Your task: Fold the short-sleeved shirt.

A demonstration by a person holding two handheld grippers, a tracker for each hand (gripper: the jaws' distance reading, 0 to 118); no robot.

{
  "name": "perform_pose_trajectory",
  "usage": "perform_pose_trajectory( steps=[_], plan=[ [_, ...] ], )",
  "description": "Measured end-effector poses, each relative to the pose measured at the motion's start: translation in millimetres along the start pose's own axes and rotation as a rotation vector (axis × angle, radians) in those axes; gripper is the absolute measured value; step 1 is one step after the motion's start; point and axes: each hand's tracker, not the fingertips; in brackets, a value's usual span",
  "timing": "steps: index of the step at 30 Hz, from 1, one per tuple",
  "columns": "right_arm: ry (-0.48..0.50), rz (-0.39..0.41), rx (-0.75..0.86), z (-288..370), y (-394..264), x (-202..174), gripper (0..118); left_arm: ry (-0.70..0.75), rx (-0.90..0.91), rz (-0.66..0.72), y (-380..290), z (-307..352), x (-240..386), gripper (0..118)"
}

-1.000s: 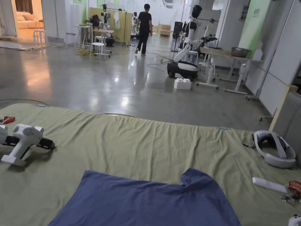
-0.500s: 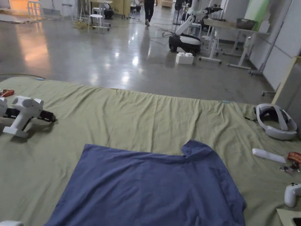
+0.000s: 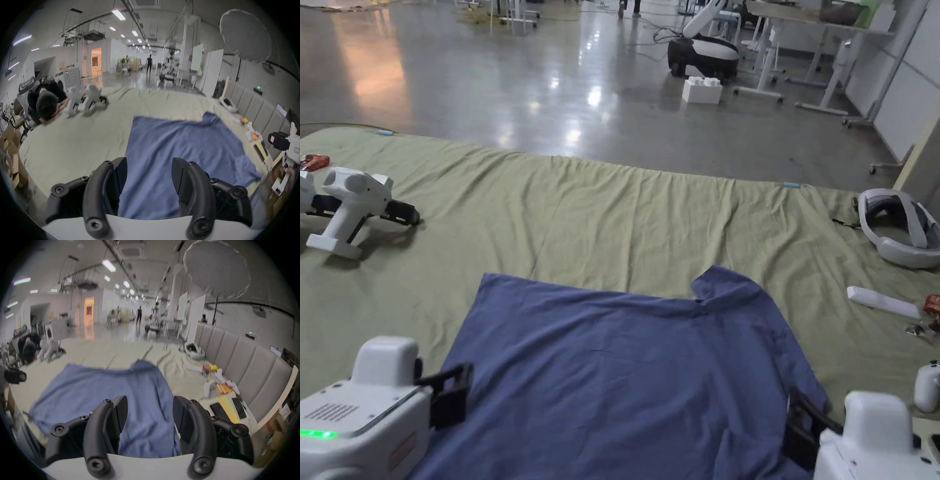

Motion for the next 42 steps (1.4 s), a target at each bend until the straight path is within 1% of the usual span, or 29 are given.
perform_pose_trajectory(
  steps=[4,6,8,9,10,11,12,13,14,15,17,19,22,25,29,31,34,36,37,38,39,40,41,42],
  plan=[
    [0.018,-0.037,0.145,0,26,-18,64,-0.010,0.137,-0.026,20,-4,20,66],
    [0.007,-0.039,0.211,2,34,-26,64,0.001,0.197,-0.053,27,2,35,66],
    [-0.010,-0.045,0.275,5,40,-35,60,0.024,0.254,-0.074,33,7,46,66],
    [-0.012,-0.045,0.298,7,41,-38,53,0.038,0.280,-0.079,34,8,50,64],
    [-0.022,-0.045,0.307,7,43,-42,41,0.041,0.296,-0.081,34,8,52,59],
    [-0.024,-0.044,0.313,8,44,-48,23,0.039,0.308,-0.079,34,9,54,45],
    [-0.025,-0.046,0.315,7,45,-50,14,0.035,0.310,-0.079,35,9,55,16],
    [-0.038,-0.052,0.318,7,44,-54,13,0.038,0.308,-0.080,35,8,57,12],
    [-0.023,-0.060,0.315,6,44,-55,9,0.064,0.307,-0.080,33,5,58,11],
    [0.000,-0.072,0.307,6,44,-56,8,0.052,0.298,-0.084,32,4,57,4],
    [-0.014,-0.079,0.285,3,41,-62,6,0.051,0.289,-0.080,27,3,55,2],
    [0.004,-0.083,0.277,3,37,-63,6,0.049,0.275,-0.064,24,1,51,2],
    [0.007,-0.068,0.256,1,33,-64,6,0.049,0.200,-0.036,19,1,36,2],
    [0.012,-0.068,0.225,-4,30,-62,6,0.038,0.062,-0.018,8,0,6,2],
    [0.023,-0.085,0.181,-11,22,-60,6,0.042,-0.122,0.078,-20,12,-36,2],
    [0.017,-0.067,0.164,-14,17,-63,6,0.039,-0.217,0.132,-35,21,-55,2],
    [0.034,-0.044,0.134,-17,10,-68,6,0.034,-0.342,0.183,-56,36,-76,2],
    [0.042,-0.046,0.114,-20,5,-71,6,0.040,-0.395,0.221,-69,42,-85,2],
    [0.052,-0.049,0.099,-23,3,-73,6,0.046,-0.410,0.242,-75,45,-89,8],
    [0.058,-0.050,0.091,-25,1,-74,6,0.056,-0.421,0.264,-75,48,-89,25],
    [0.060,-0.048,0.083,-25,0,-76,6,0.058,-0.433,0.277,-79,47,-91,54],
    [0.064,-0.047,0.073,-26,-1,-77,6,0.056,-0.455,0.293,-82,45,-93,66],
    [0.067,-0.047,0.068,-28,-2,-77,6,0.052,-0.461,0.298,-85,42,-93,69],
    [0.070,-0.047,0.063,-28,-2,-78,6,0.045,-0.463,0.296,-89,38,-99,68]
  ],
)
